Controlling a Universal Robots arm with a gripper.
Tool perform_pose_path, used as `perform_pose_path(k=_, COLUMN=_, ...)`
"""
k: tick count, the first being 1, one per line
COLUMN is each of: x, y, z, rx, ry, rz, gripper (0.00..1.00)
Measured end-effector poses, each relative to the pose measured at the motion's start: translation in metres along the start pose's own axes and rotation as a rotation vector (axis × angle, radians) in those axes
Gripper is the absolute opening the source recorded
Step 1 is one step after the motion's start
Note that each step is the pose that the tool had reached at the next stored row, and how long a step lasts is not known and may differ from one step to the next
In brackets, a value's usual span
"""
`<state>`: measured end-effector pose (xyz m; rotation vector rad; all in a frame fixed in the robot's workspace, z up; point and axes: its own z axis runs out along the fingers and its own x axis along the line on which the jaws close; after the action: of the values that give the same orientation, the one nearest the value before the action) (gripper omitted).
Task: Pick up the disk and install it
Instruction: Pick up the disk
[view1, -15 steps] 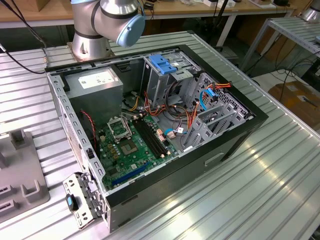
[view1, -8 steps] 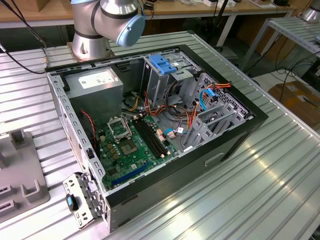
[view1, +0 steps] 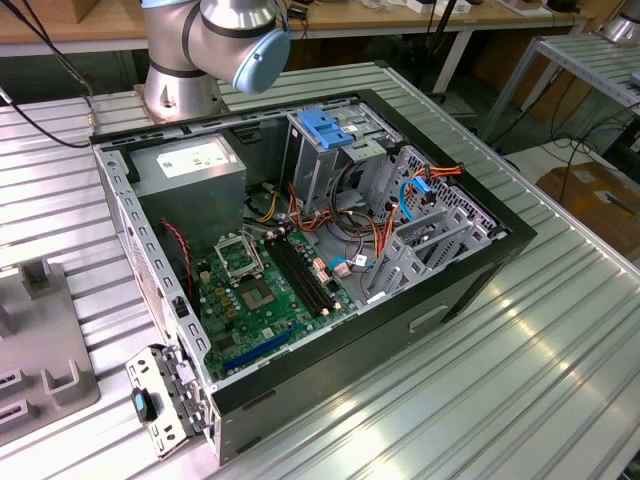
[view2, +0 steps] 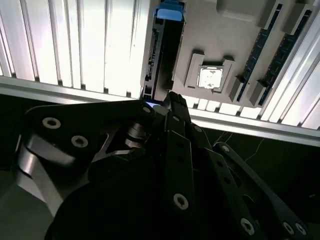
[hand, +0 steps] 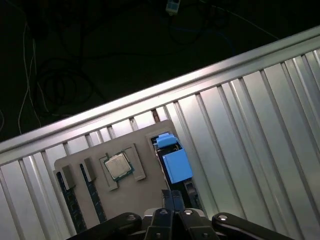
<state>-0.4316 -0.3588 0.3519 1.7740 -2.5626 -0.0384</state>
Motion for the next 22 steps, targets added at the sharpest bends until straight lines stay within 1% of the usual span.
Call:
perform_pose_path(k=1, x=0.0000, y=0.0000, z=0.0000, rx=0.0000, ry=0.0001, rz=-0.003, gripper=0.11)
perform_pose_path(k=2, x=0.0000, y=0.0000, z=0.0000, rx=0.0001, ry=0.0005, rz=-0.015, gripper=0.11)
perform_pose_path(k=3, x=0.0000, y=0.0000, z=0.0000, rx=0.0003, ry=0.0013, rz=-0.039, gripper=0.11)
perform_pose_path(k=5, x=0.0000, y=0.0000, z=0.0001, rx=0.0008, ry=0.0037, rz=-0.110, gripper=0.11)
perform_pose_path(k=6, x=0.0000, y=0.0000, z=0.0001, rx=0.0009, ry=0.0046, rz=-0.135, gripper=0.11)
perform_pose_path(k=8, x=0.0000, y=0.0000, z=0.0001, rx=0.0011, ry=0.0059, rz=-0.172, gripper=0.11)
perform_pose_path(k=10, x=0.0000, y=0.0000, z=0.0001, rx=0.0013, ry=0.0075, rz=-0.220, gripper=0.11)
perform_pose_path(k=19, x=-0.0003, y=0.0000, z=0.0001, rx=0.0015, ry=0.0075, rz=-0.222, gripper=0.11)
perform_pose_path(k=22, x=-0.0039, y=0.0002, z=0.0002, rx=0.0014, ry=0.0078, rz=-0.227, gripper=0.11)
